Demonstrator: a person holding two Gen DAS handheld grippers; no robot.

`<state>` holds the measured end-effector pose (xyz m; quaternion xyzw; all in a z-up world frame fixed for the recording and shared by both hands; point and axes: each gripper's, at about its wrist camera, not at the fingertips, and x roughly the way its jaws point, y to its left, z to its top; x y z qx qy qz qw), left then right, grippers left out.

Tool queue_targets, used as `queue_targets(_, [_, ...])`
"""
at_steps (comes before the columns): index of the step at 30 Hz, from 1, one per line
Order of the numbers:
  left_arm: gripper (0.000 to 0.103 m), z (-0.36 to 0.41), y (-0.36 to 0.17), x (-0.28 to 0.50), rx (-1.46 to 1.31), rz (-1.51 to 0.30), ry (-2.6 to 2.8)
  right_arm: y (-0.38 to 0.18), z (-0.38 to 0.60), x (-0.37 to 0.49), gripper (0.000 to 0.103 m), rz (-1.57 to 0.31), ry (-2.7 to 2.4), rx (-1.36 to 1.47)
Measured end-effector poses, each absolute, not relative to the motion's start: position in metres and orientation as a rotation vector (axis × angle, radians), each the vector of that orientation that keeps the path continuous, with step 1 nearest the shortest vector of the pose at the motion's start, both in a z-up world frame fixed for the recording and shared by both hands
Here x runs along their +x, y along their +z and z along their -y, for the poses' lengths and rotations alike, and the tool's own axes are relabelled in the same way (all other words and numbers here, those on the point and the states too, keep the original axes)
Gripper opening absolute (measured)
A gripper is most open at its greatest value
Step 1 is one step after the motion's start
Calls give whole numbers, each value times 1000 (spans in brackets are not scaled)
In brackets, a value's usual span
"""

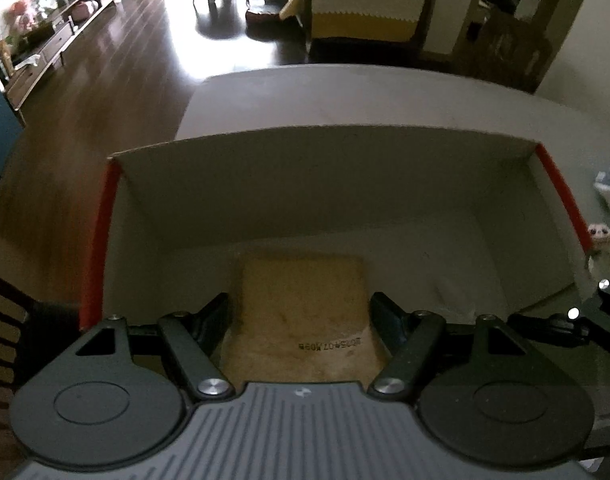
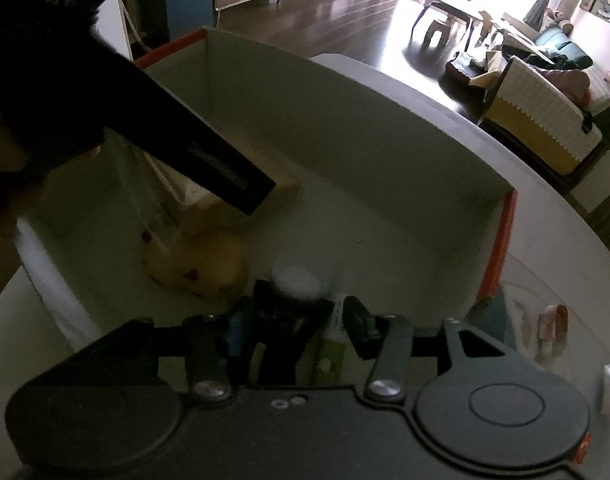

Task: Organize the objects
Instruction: 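Carry bread with left gripper over box while right gripper carries white cup, release both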

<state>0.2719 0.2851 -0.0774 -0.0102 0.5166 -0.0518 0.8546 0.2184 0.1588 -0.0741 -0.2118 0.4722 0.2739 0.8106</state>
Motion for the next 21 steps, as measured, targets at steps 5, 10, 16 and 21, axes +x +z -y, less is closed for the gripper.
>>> queue_targets(5, [75, -290, -63, 259, -20, -1053, -114, -58, -147, 220, 56, -982, 603, -411])
queue_targets(10, [75, -298, -44, 246, -29, -1014, -124, -37, -135, 208, 58, -949, 624, -369])
queue_targets(16, [75, -294, -21, 224, -35, -965, -140, -14, -116, 190, 59, -905, 645, -334])
queue_targets(21, [75, -282, -4, 203, -25, -930, -161, -1, -97, 175, 61, -872, 656, -310])
